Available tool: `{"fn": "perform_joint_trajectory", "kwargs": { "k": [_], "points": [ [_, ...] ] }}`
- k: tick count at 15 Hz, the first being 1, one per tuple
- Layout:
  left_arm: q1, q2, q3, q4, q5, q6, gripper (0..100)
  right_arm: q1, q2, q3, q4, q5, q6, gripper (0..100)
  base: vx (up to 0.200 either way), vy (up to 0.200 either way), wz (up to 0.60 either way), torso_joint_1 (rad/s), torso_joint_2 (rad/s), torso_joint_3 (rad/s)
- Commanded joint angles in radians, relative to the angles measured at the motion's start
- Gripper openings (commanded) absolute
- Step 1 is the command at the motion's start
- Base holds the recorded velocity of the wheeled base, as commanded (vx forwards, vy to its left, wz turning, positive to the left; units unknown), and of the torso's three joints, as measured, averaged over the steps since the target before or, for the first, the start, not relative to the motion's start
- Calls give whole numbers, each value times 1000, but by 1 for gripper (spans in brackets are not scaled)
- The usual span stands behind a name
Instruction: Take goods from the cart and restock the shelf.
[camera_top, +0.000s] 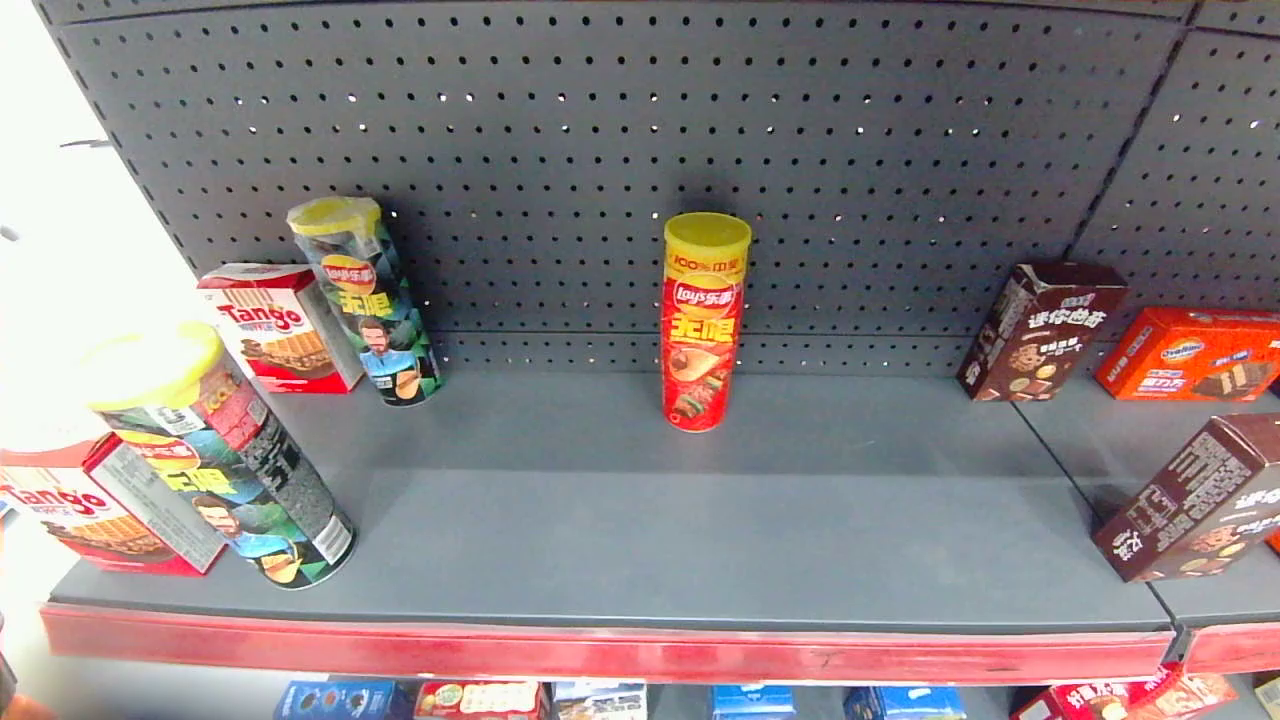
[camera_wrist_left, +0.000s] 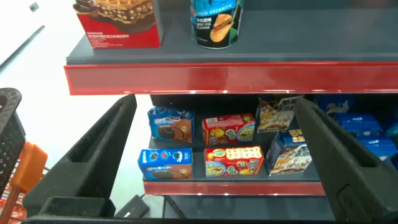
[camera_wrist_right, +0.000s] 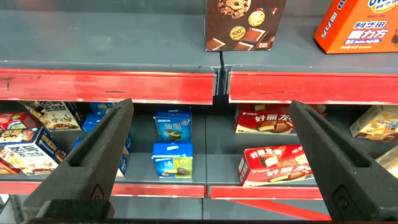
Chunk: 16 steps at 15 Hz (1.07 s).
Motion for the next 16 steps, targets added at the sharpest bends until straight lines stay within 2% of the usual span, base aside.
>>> {"fn": "perform_joint_trajectory", "kwargs": {
  "k": [1,6,16],
  "points": [
    [-3,1,0,-1,-13,2,100,0,1,0,-1,0,0,100,0,0,0,0,0,0],
    [-2,1,0,-1,-10,-1,100,0,1,0,-1,0,-2,100,0,0,0,0,0,0],
    [-2,1,0,-1,-10,-3,100,0,1,0,-1,-1,1,100,0,0,600,1,5,1]
  ]
}}
